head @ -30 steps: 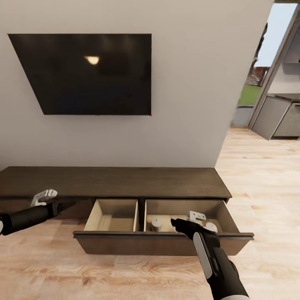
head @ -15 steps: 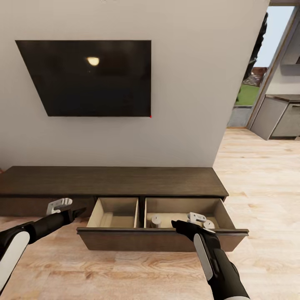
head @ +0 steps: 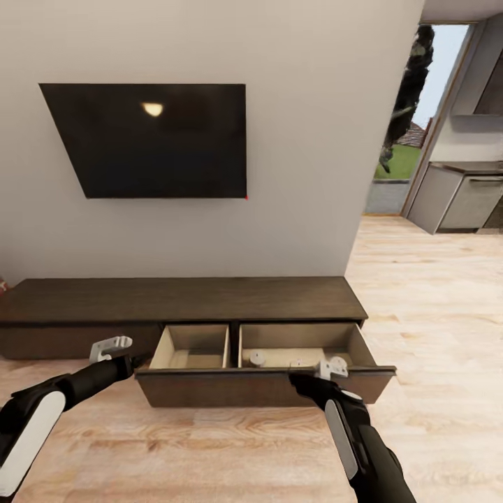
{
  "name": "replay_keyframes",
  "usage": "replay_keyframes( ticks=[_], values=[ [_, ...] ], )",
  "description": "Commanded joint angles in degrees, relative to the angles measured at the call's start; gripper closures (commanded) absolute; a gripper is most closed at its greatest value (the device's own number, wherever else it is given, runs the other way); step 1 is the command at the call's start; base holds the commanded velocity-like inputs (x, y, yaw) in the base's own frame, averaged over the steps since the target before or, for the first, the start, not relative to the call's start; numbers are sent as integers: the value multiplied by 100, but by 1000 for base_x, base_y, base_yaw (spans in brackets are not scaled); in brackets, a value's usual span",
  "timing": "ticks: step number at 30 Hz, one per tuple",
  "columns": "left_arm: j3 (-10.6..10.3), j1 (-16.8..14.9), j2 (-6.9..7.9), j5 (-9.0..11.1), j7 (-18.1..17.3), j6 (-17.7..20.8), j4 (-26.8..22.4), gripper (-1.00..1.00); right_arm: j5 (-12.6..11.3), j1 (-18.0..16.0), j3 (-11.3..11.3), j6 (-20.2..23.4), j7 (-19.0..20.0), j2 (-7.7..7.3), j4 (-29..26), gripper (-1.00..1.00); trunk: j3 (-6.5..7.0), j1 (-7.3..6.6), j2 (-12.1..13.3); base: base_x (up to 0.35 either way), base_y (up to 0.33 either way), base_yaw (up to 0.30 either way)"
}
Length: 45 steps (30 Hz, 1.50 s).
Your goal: Place each of the two pumpkins and all three candles from the living room inside a cabinet in the living room (use any cabinet), then make sure every cabinet is closed, and position the cauldron so it is next to a table in the living room.
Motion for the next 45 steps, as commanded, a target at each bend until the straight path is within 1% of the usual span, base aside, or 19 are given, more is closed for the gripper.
replay_keyframes(
  ticks=[1, 8, 20, 23, 24, 26, 27, 28, 29, 31, 32, 34, 37, 38, 40, 41, 42, 44, 45],
  values=[
    [-14, -3, 0, 11, 11, -10, 8, -100, -61, -2, -3, 14, -42, 4, -3, -100, 22, -26, 38, -342, 0, -70],
    [-199, -3, 0, 10, 56, -239, 318, -100, -60, 1, 2, -17, -36, 4, 10, -100, 178, -180, 319, -259, 0, -25],
    [-287, -3, -2, 10, 93, -517, 499, -100, -54, 9, 6, -19, -38, 4, 25, -100, 397, -443, 800, -86, 0, -1],
    [-604, -3, -29, 10, 389, -807, 649, -100, -52, 10, 3, -24, -36, 4, 94, -100, 451, -509, 920, -204, 0, 0],
    [-836, -3, -82, 10, 626, -1005, 750, -100, -49, 10, 0, -43, -38, 4, 163, -100, 469, -531, 960, -102, 0, 0],
    [-1094, -6, -158, 10, 939, -1237, 895, -100, -45, 10, -2, -103, -40, 2, 259, -100, 505, -575, 1040, -73, 0, 0],
    [-1341, -8, -228, 10, 1269, -1483, 1064, -100, -35, 10, 0, -229, -40, -9, 372, -100, 522, -597, 1081, -42, 0, 0],
    [-1462, -7, -258, 1, 1429, -1616, 1135, -100, -32, 10, 2, -317, -41, -22, 431, -100, 540, -619, 1121, -33, 0, 0],
    [-1723, -7, -306, -80, 1711, -1903, 1265, -100, -27, 10, 9, -513, -44, -51, 555, -100, 558, -641, 1161, -21, 0, 0],
    [-2117, -5, -350, -241, 1985, -2346, 1437, -100, -21, 10, 16, -817, -59, -80, 813, -100, 594, -685, 1241, -14, 0, 0],
    [-2239, -5, -359, -286, 2046, -2491, 1512, -100, -17, 8, 19, -932, -63, -86, 932, -100, 612, -707, 1281, -9, 0, 0],
    [-2589, -6, -386, -419, 2219, -3004, 1913, -100, 92, 4, 22, -1562, -90, -113, 1562, -100, 648, -751, 1361, -5, 0, 0],
    [-2745, -9, -500, -482, 2296, -3375, 2493, -100, 336, 2, 23, -2148, -108, -127, 2145, -100, 648, -751, 1361, -2, 0, 0],
    [-2791, -10, -645, -523, 2313, -3561, 2840, -100, 474, 2, 24, -2311, -113, -129, 2307, -100, 648, -751, 1361, 0, 0, 0],
    [-2822, -11, -792, -587, 2322, -3769, 3188, -100, 595, 2, 23, -2430, -116, -129, 2418, -100, 648, -751, 1361, 0, 0, 0],
    [-2841, -14, -903, -667, 2323, -3991, 3518, -100, 687, 2, 21, -2511, -121, -129, 2499, -100, 648, -751, 1361, 0, 0, 0],
    [-2849, -16, -947, -713, 2324, -4116, 3667, -100, 720, 2, 19, -2540, -123, -128, 2529, -100, 648, -751, 1361, 0, 0, 0],
    [-2867, -17, -1058, -978, 2304, -4728, 4111, -100, 791, 1, 16, -2609, -129, -129, 2612, -100, 648, -751, 1361, 0, 0, 0],
    [-2866, -16, -1077, -1063, 2301, -4871, 4179, -100, 802, 1, 20, -2618, -131, -129, 2637, -100, 648, -751, 1361, 0, 0, 0]
  ],
)
